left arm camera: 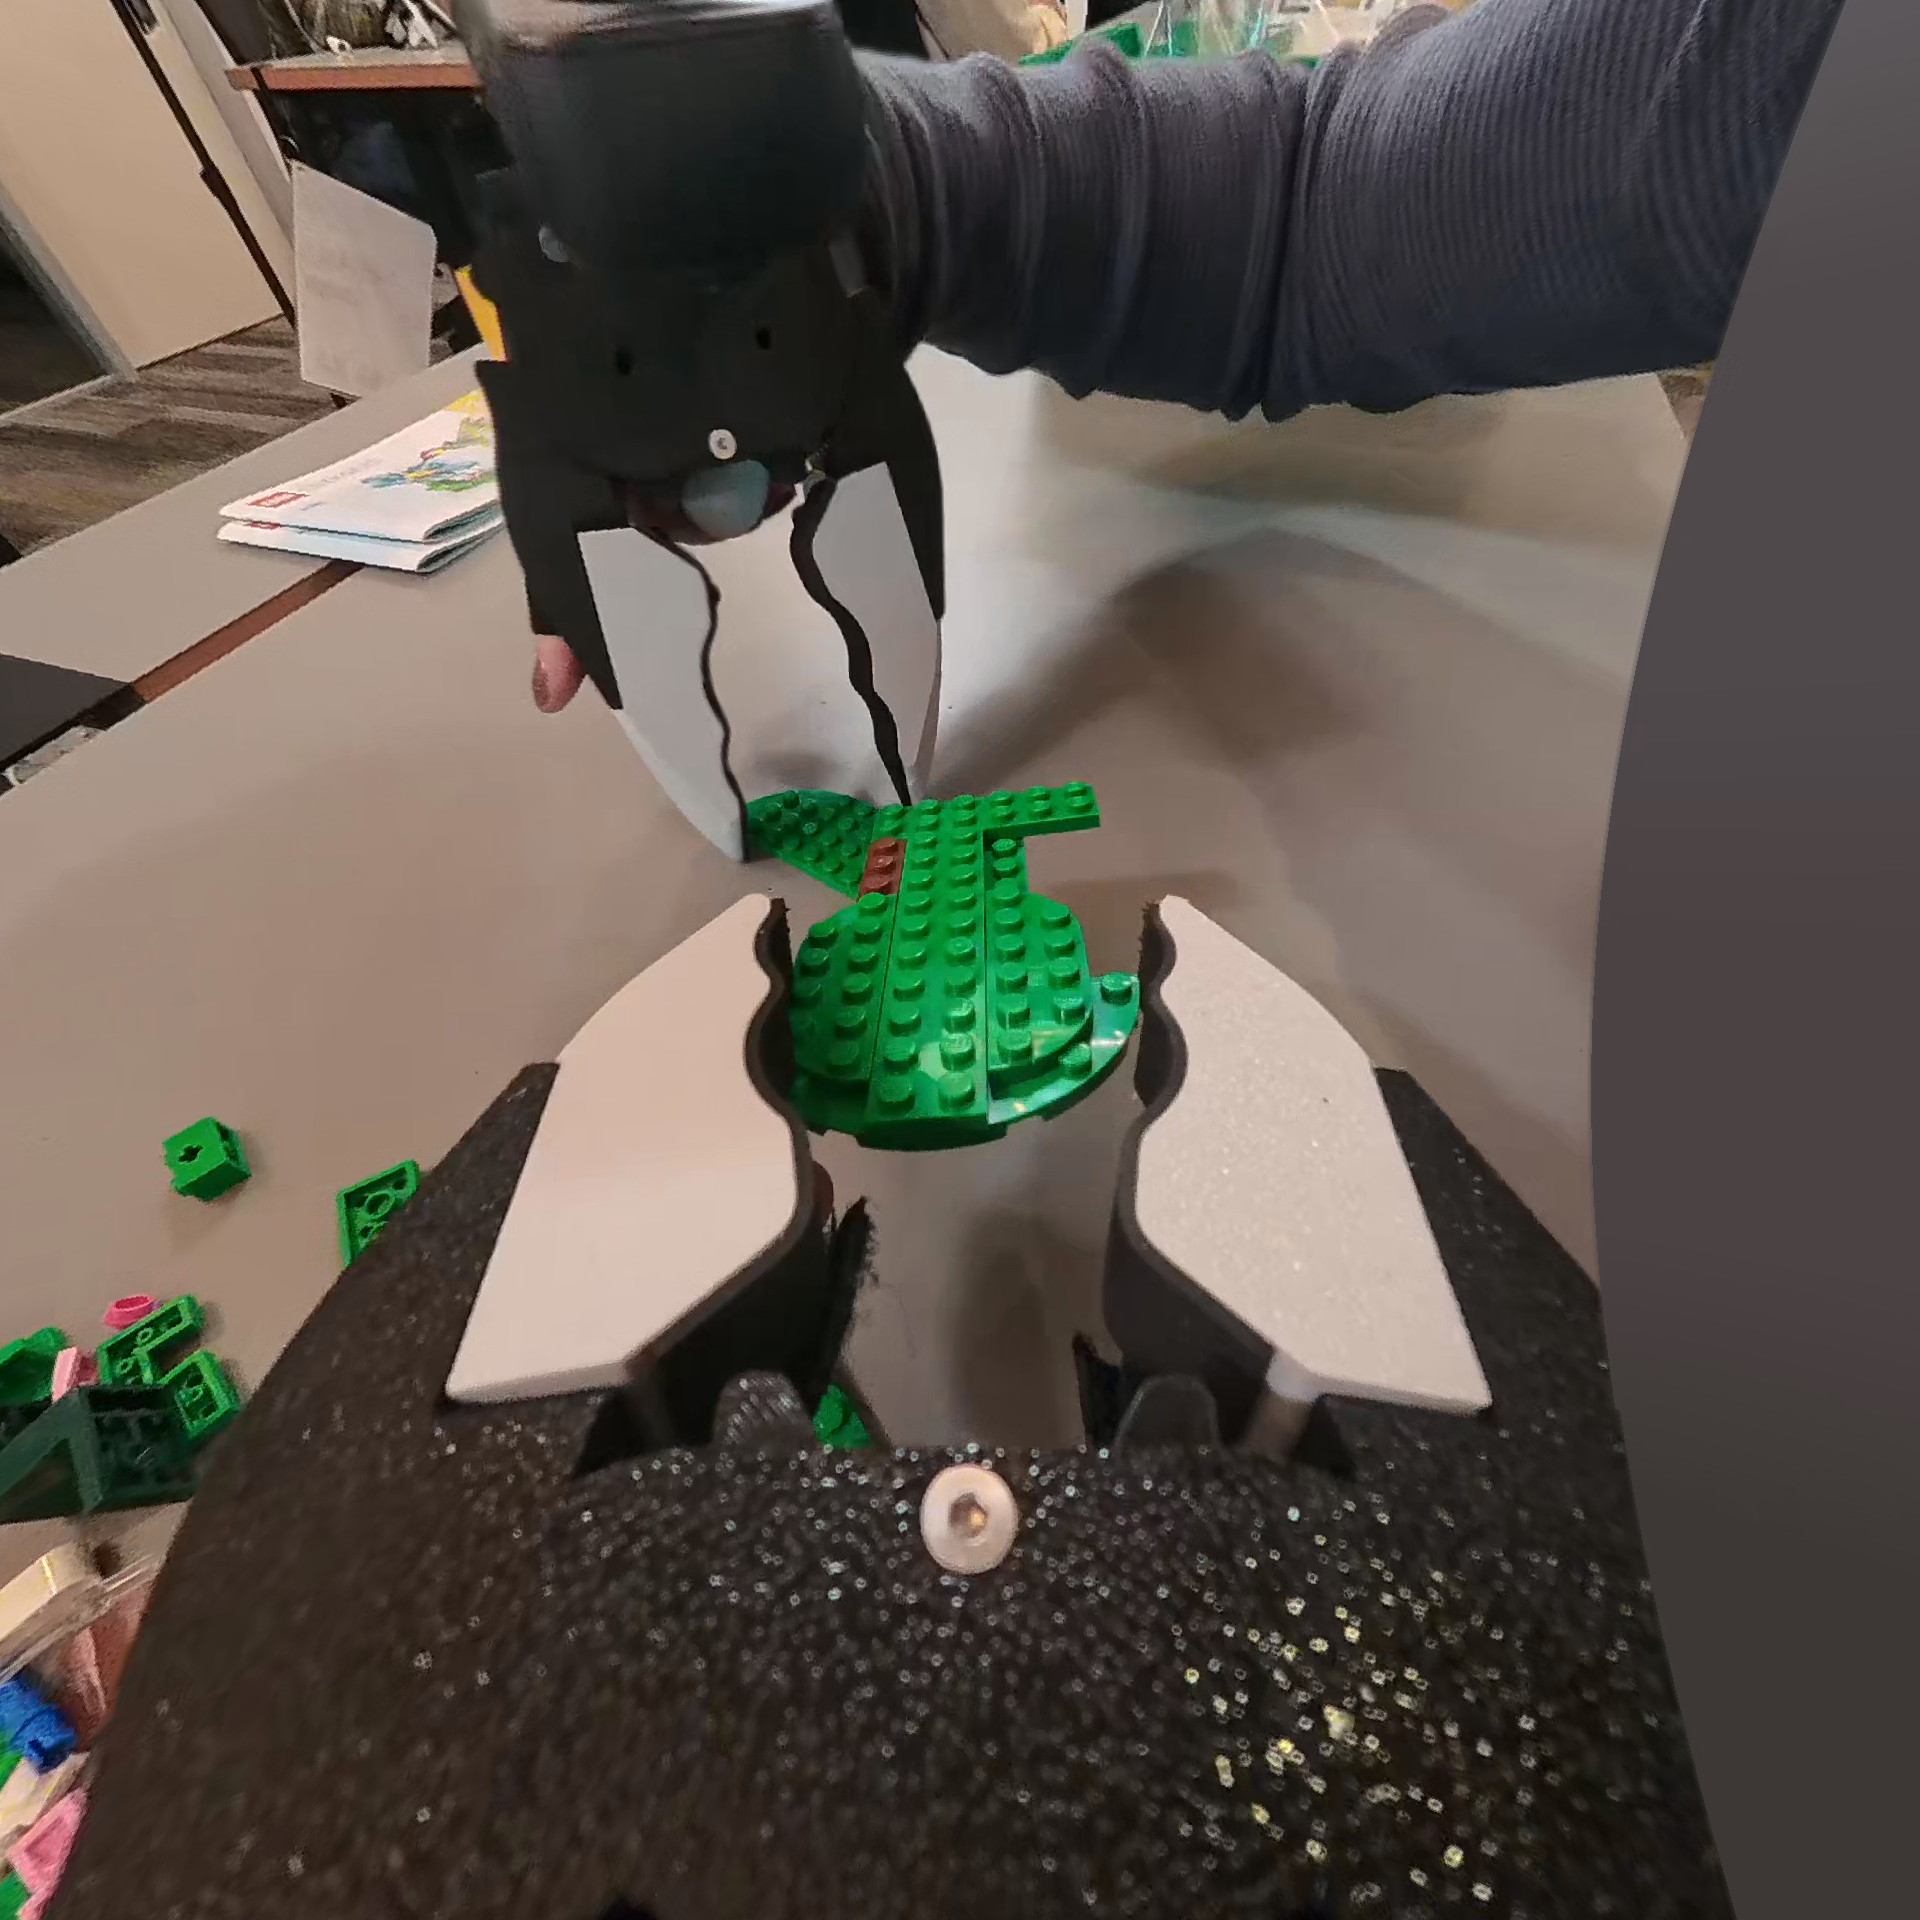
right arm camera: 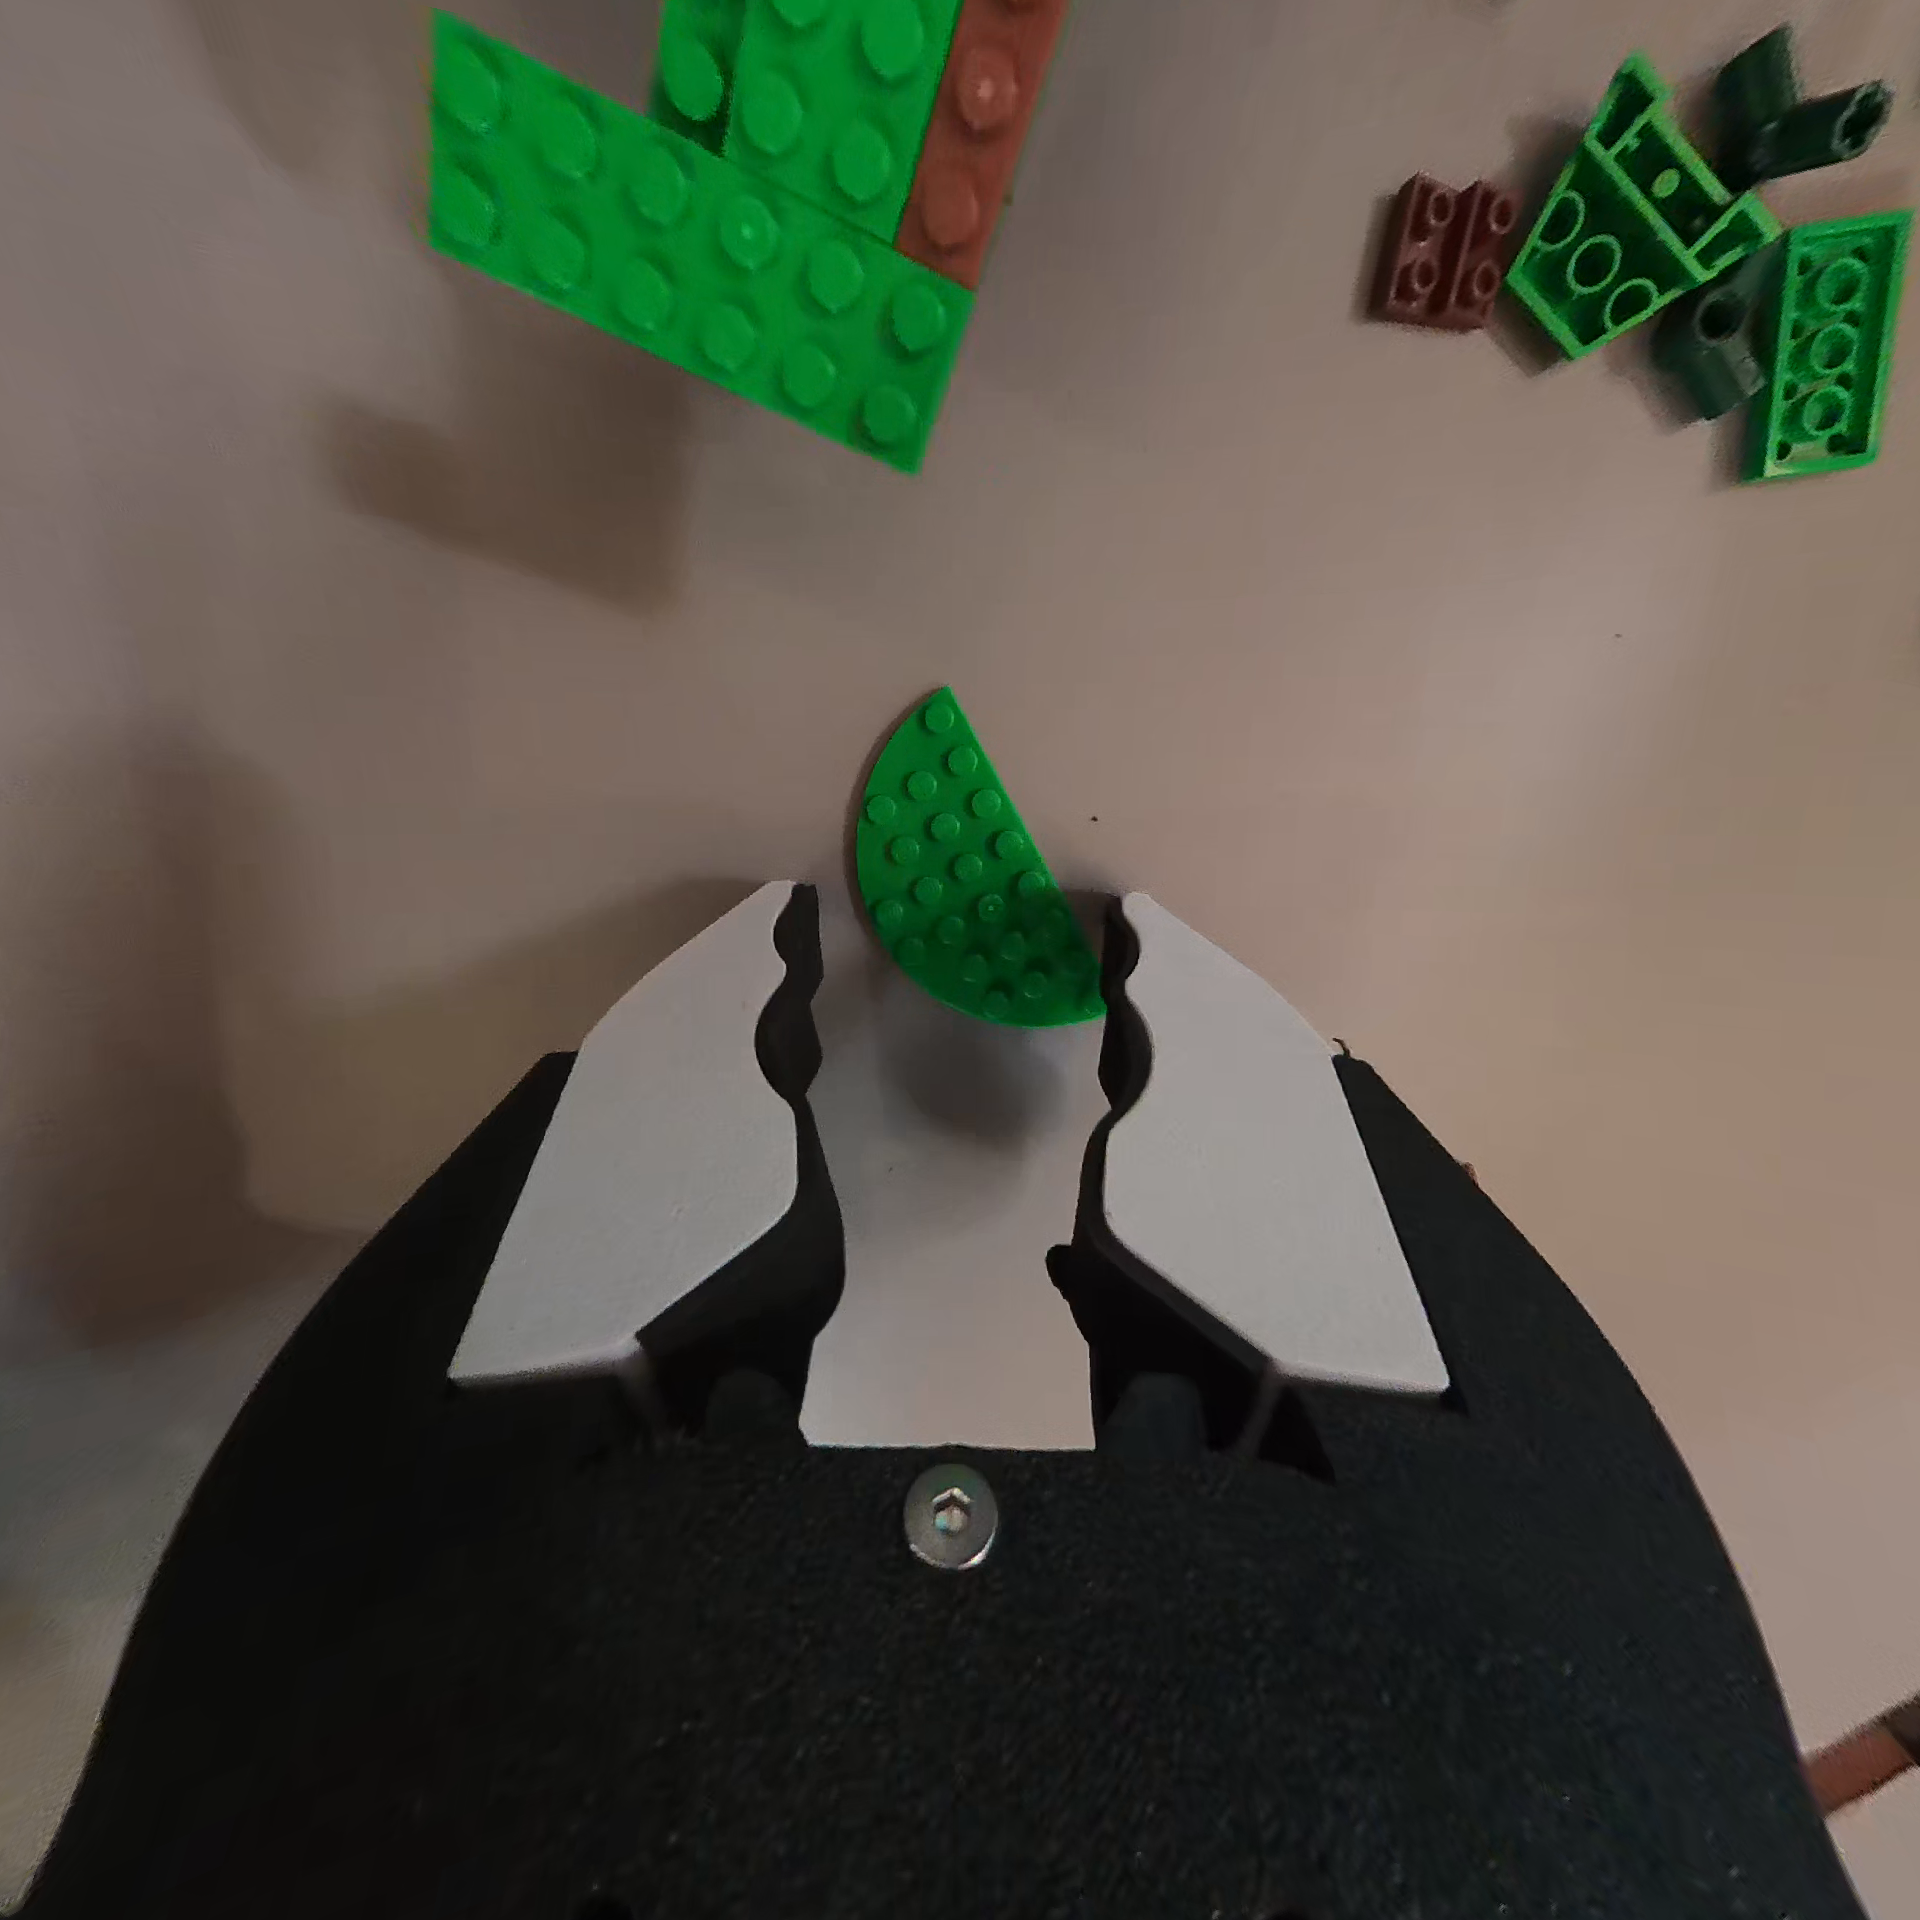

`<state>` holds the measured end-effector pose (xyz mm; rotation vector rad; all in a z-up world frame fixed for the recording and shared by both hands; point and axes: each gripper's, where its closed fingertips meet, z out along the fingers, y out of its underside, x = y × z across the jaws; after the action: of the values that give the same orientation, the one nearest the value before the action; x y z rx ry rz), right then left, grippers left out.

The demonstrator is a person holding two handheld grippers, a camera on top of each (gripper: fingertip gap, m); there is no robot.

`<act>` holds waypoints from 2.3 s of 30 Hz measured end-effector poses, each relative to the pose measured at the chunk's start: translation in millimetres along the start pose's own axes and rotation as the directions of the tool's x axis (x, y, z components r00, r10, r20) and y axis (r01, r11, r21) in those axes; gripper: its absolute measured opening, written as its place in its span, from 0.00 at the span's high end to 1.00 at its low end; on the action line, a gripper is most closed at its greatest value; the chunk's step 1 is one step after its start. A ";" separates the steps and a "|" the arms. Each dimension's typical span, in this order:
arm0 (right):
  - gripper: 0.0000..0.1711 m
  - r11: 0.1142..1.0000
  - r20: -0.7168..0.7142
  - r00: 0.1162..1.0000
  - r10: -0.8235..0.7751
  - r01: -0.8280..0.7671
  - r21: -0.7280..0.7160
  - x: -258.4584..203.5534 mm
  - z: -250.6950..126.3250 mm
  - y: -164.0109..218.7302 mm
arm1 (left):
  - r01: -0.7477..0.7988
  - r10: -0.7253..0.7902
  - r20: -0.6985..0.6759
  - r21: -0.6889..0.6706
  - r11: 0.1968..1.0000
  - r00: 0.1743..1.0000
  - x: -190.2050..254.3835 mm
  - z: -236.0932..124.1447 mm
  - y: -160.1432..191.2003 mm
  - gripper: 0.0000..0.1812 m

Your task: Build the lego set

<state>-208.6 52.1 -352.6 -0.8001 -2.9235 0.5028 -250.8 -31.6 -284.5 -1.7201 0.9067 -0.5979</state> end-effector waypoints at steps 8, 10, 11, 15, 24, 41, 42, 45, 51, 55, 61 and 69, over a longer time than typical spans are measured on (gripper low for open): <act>0.79 0.999 -0.076 0.997 0.024 -0.026 -0.027 -2.9 -0.1 -0.3 | 0.015 -0.017 0.065 0.031 0.999 0.998 -12.5 -4.8 -4.3 0.65; 0.79 0.999 -0.107 0.994 0.040 -0.040 -0.001 -5.6 -0.6 -2.4 | 0.020 -0.024 0.095 0.038 0.999 0.995 -17.5 -6.1 -5.3 0.65; 0.79 0.998 -0.120 0.991 0.060 -0.058 0.018 -7.4 -1.3 -4.2 | 0.024 -0.028 0.109 0.041 0.999 0.994 -19.8 -6.8 -5.6 0.65; 0.79 0.985 -0.188 0.971 0.146 -0.126 0.114 -15.5 -8.3 -13.5 | 0.036 -0.046 0.181 0.060 0.998 0.982 -29.9 -8.7 -7.3 0.65; 0.79 0.928 -0.308 0.892 0.332 -0.251 0.276 -48.4 -6.1 -39.7 | -0.057 0.030 0.290 0.086 0.995 0.957 -32.2 -5.6 -12.4 0.65; 0.79 0.815 -0.461 0.698 0.548 -0.321 0.483 -60.2 -35.1 -79.9 | -0.235 0.201 0.224 0.137 0.962 0.954 3.3 7.9 -20.6 0.65; 0.79 0.819 -0.465 0.698 0.544 -0.322 0.474 -60.8 -34.1 -80.6 | -0.249 0.214 0.224 0.140 0.958 0.951 4.7 8.3 -20.7 0.65; 0.79 0.837 -0.485 0.697 0.528 -0.330 0.437 -62.6 -29.9 -79.7 | -0.269 0.232 0.226 0.147 0.952 0.946 6.7 8.5 -21.2 0.65; 0.79 0.821 -0.480 0.679 0.555 -0.358 0.444 -60.7 -29.8 -79.3 | -0.288 0.250 0.239 0.142 0.947 0.938 6.4 8.7 -20.8 0.65; 0.79 0.815 -0.474 0.676 0.564 -0.366 0.449 -61.3 -28.4 -77.7 | -0.302 0.265 0.236 0.138 0.943 0.935 8.4 9.8 -20.0 0.65; 0.79 0.806 -0.467 0.664 0.584 -0.404 0.434 -63.7 -22.6 -65.6 | -0.307 0.270 0.237 0.138 0.942 0.933 8.9 10.0 -20.0 0.65; 0.79 0.789 -0.456 0.649 0.609 -0.436 0.433 -68.3 -18.4 -53.8 | -0.291 0.255 0.235 0.135 0.947 0.938 7.6 10.8 -18.6 0.65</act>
<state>-173.0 -20.7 -316.2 -1.4676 -1.9656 0.5684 -233.0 -28.7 -270.7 -1.4427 0.8953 -0.2868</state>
